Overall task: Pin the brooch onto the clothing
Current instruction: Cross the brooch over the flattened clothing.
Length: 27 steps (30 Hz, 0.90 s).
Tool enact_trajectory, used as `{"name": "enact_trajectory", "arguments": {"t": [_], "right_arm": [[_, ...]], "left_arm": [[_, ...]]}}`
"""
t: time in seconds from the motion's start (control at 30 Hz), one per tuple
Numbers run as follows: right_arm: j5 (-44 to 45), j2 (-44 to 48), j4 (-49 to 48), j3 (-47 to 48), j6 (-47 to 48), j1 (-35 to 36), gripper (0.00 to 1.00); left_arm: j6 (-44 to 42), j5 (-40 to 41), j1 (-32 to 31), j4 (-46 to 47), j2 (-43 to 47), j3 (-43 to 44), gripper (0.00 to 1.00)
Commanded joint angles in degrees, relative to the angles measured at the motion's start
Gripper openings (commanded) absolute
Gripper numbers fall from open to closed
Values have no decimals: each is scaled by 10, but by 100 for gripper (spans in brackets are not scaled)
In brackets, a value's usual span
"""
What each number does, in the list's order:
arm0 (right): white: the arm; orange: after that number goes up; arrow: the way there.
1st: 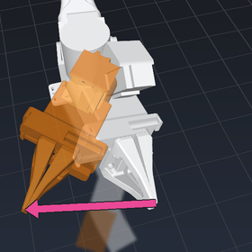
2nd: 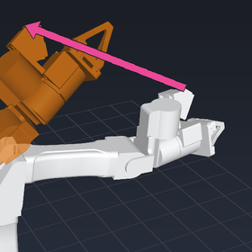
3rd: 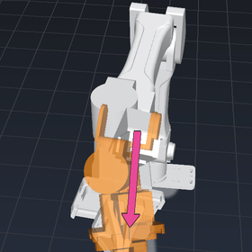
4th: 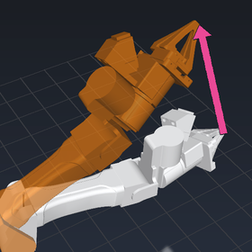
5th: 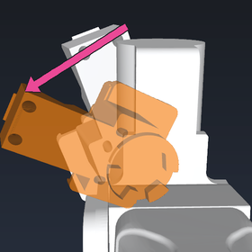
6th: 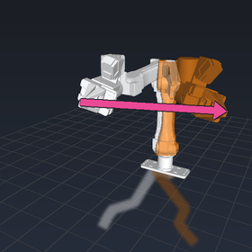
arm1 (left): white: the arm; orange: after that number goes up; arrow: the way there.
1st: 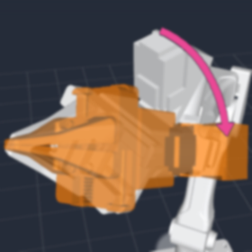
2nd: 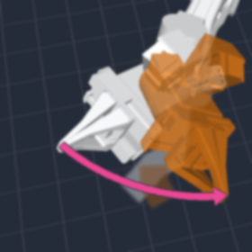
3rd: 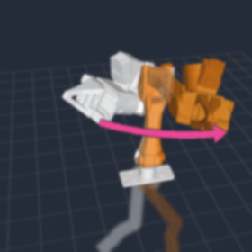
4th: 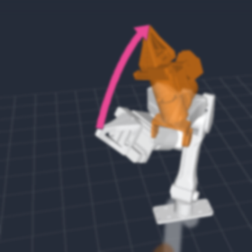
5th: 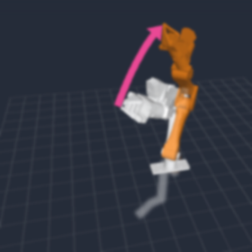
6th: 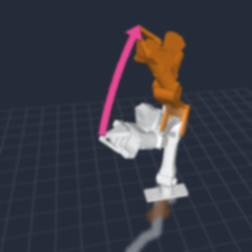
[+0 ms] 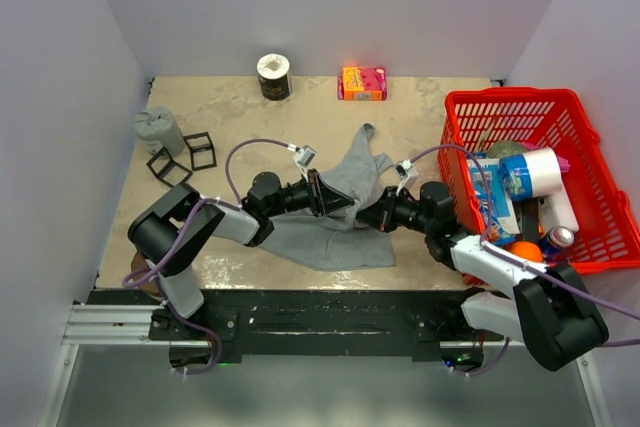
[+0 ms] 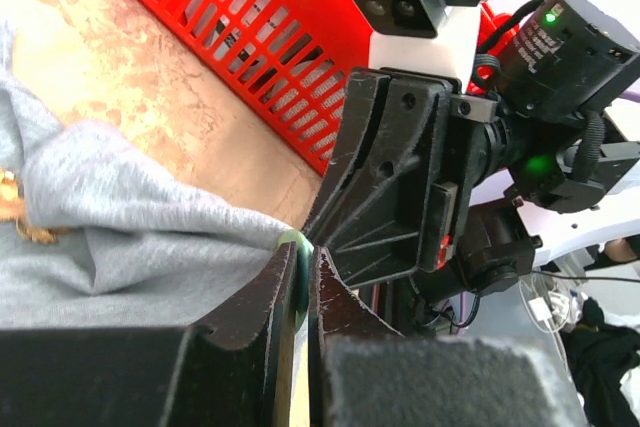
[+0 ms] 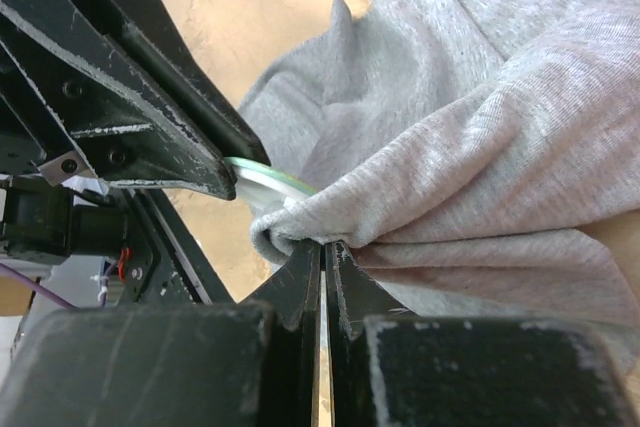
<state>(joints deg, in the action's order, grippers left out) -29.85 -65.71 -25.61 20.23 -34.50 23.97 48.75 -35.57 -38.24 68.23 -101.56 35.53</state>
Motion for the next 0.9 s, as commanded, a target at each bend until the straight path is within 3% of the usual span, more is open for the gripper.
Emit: {"name": "enact_trajectory", "arguments": {"t": [0.0, 0.3, 0.87], "right_arm": [[5, -11, -48, 1, 0, -7, 0], [-6, -20, -61, 7, 2, -7, 0], [-10, -53, -119, 8, -19, 17, 0]], "left_arm": [[34, 22, -9, 92, 29, -21, 0], [81, 51, -18, 174, -6, -13, 0], [103, 88, -61, 223, -29, 4, 0]]}}
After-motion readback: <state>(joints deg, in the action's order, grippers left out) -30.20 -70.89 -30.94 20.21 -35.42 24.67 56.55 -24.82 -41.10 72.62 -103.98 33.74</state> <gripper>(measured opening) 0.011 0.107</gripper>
